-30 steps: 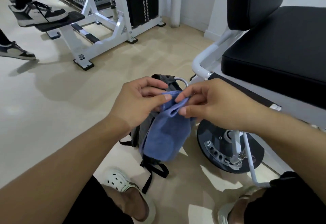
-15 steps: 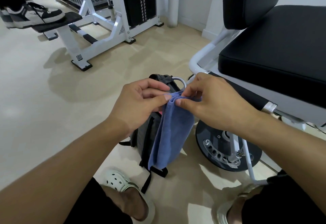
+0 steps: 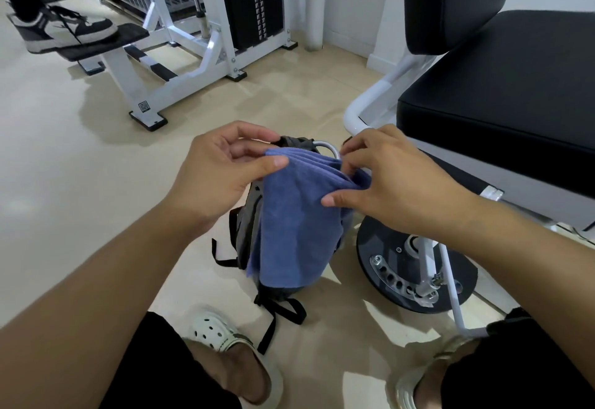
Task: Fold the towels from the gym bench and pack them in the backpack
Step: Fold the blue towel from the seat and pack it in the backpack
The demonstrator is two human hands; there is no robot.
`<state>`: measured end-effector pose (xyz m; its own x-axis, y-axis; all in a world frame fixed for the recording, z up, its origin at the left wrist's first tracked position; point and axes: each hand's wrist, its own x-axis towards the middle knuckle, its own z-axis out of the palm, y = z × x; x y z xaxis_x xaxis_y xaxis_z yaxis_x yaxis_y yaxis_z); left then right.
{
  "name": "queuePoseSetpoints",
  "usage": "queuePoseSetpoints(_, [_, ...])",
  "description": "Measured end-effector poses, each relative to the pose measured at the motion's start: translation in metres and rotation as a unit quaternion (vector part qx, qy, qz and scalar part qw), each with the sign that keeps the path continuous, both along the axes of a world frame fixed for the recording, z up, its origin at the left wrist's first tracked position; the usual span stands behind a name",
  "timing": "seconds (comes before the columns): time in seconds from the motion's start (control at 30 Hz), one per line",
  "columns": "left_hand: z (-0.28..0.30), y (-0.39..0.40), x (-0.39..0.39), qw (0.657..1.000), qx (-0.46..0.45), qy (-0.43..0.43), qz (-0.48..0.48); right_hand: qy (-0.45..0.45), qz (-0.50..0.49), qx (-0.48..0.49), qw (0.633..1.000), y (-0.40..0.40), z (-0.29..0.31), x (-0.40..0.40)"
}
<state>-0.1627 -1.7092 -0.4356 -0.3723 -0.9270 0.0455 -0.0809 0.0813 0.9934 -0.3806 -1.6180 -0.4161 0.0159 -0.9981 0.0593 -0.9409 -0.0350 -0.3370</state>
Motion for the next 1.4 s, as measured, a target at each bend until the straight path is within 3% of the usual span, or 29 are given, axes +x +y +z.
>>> queuePoseSetpoints(0.3, [-0.003,-0.017,0.015,0.998,-0.01,-0.02,0.05,-0.038,-0.007,0.011,0.999,0.001,0.0,0.001])
queuePoseSetpoints(0.5, [0.001,-0.022,0.025,0.996,-0.041,-0.078,-0.01,-0.243,-0.061,-0.027,0.968,-0.008,0.003,-0.006])
queuePoseSetpoints(0.57, [0.001,-0.019,0.023,0.997,-0.044,-0.066,-0.022,-0.227,-0.054,0.004,0.972,-0.008,0.004,-0.009])
queuePoseSetpoints(0.7, [-0.001,-0.006,0.011,0.994,-0.066,-0.066,-0.061,-0.09,-0.005,0.115,0.989,0.001,0.006,-0.008])
queuePoseSetpoints(0.9, [-0.003,0.005,-0.005,0.987,-0.087,-0.063,-0.12,-0.108,0.029,0.041,0.993,0.006,-0.009,0.025])
queuePoseSetpoints(1.1, [-0.007,0.004,-0.008,0.992,-0.054,-0.039,-0.108,-0.11,0.001,0.03,0.993,0.002,-0.004,0.025])
queuePoseSetpoints(1.3, [-0.026,0.003,-0.007,0.961,-0.006,-0.146,-0.234,-0.094,0.017,0.012,0.995,0.002,0.013,0.011])
queuePoseSetpoints(1.4, [-0.033,0.002,-0.011,0.952,-0.022,-0.172,-0.251,-0.11,0.012,0.007,0.994,0.002,0.021,0.004])
